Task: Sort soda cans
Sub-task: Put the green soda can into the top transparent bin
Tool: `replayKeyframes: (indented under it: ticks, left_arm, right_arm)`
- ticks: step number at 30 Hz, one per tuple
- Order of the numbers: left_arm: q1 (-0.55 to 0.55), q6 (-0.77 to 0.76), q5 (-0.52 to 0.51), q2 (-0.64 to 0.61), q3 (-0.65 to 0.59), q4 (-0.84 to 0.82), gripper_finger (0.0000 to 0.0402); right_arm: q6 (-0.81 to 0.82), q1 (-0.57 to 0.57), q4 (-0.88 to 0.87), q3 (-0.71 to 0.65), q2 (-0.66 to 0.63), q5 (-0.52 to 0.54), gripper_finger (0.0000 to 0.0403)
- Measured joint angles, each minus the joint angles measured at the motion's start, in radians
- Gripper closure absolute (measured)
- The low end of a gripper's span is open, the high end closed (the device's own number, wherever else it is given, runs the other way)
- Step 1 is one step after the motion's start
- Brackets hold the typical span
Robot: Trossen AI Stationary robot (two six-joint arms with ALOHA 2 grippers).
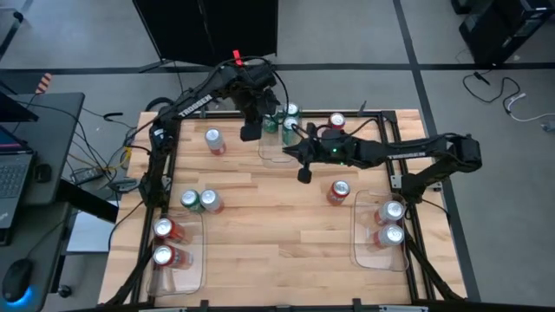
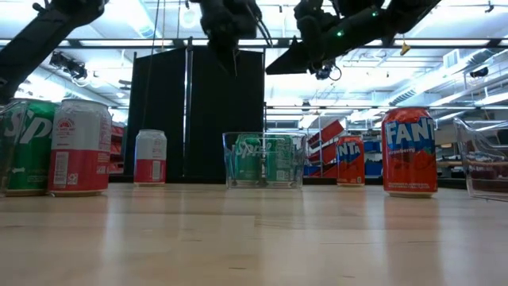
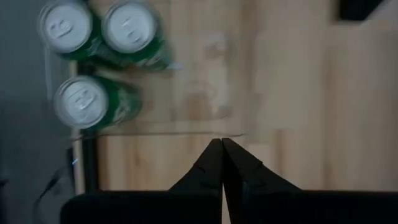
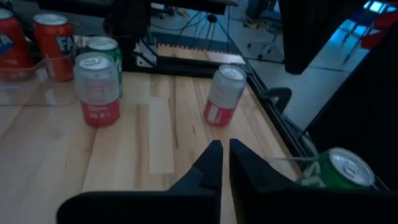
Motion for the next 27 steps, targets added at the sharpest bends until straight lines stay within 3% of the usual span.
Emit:
replayKeyframes:
  ticks: [5,16,20,27]
  left_arm:
    - [-0.013,-0.002,0.097,-0.045,0.000,0.004,0.0400]
    - [-0.045,-0.002,0.114,-0.087,-0.042,0.034,0.0401]
    - [-0.046,0.024,0.164,-0.144,-0.194,0.162,0.0401]
    - [-0.046,0.030,0.221,-0.356,-0.608,0.466,0.0401]
  right_arm:
    - [-0.001,0.001,0.029,0.000,0.015,-0.061,0.0400]
    - [-0.005,0.001,0.071,0.000,0.044,-0.081,0.0402]
    - [-0.002,0.001,0.087,-0.013,0.043,-0.081,0.0402]
    - [0.007,0.001,0.162,-0.078,0.042,-0.081,0.0403]
